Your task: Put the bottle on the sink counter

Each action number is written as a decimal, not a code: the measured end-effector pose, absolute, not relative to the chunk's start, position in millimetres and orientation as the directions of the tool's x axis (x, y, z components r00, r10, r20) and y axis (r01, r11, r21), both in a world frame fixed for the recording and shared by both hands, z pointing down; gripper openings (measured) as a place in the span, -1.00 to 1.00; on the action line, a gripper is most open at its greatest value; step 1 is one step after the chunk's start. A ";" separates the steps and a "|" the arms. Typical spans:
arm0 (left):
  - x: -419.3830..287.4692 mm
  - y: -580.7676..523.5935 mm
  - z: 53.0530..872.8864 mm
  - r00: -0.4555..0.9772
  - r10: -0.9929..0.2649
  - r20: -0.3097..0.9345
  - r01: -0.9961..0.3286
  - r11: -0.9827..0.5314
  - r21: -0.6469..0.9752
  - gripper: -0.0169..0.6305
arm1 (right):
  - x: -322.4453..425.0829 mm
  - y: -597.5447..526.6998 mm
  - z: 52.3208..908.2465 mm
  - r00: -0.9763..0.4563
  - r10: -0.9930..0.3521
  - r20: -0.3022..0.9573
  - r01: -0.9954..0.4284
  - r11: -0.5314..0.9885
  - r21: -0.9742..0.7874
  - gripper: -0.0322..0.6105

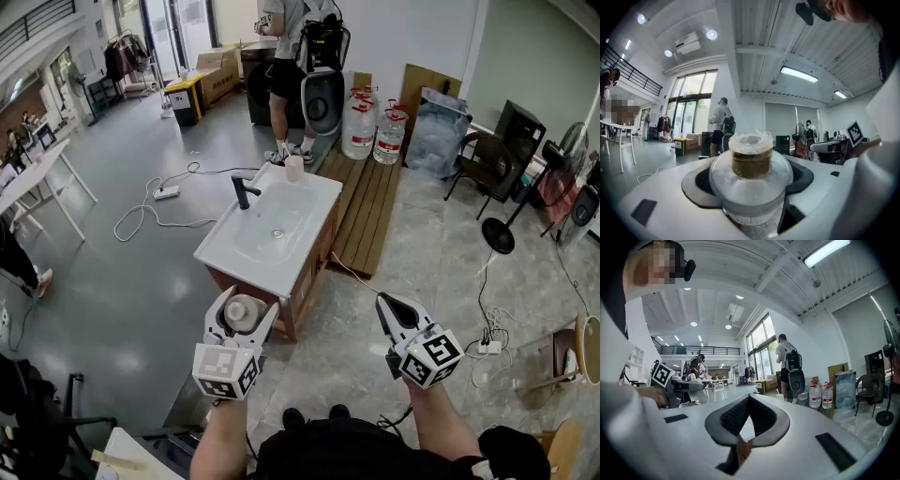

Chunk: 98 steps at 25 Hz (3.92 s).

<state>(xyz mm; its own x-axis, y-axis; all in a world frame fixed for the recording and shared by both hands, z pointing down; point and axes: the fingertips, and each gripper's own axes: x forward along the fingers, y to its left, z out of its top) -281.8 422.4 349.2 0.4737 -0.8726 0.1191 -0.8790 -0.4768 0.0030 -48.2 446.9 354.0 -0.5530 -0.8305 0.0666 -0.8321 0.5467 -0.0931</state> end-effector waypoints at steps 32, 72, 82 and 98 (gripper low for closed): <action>-151.5 401.2 360.8 0.505 -0.852 0.140 -0.862 -0.506 0.024 0.09 | 83.2 463.3 362.1 -0.568 -0.822 0.034 -0.815 0.557 -0.159 -0.86; -123.5 76.4 385.5 0.615 -0.775 0.144 -0.788 -0.611 0.074 0.09 | 80.2 143.2 406.8 -0.532 -0.826 0.188 -0.841 0.490 -0.229 -0.86; -104.5 3.0 376.9 0.536 -0.829 0.159 -0.844 -0.534 0.061 0.09 | 96.6 43.5 415.4 -0.640 -0.746 0.184 -0.760 0.580 -0.293 -0.86; -21.3 -122.4 372.3 0.386 -0.901 0.197 -0.923 -0.378 0.078 0.09 | 170.6 -126.2 424.1 -0.789 -0.588 0.177 -0.610 0.717 -0.338 -0.86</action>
<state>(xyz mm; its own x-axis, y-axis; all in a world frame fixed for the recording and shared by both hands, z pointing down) -21.3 -122.4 372.3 0.3857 -0.9014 0.1971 -0.9226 -0.3776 0.0784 170.6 -126.2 424.1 -0.7895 -0.5879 0.1765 -0.6095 0.7169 -0.3384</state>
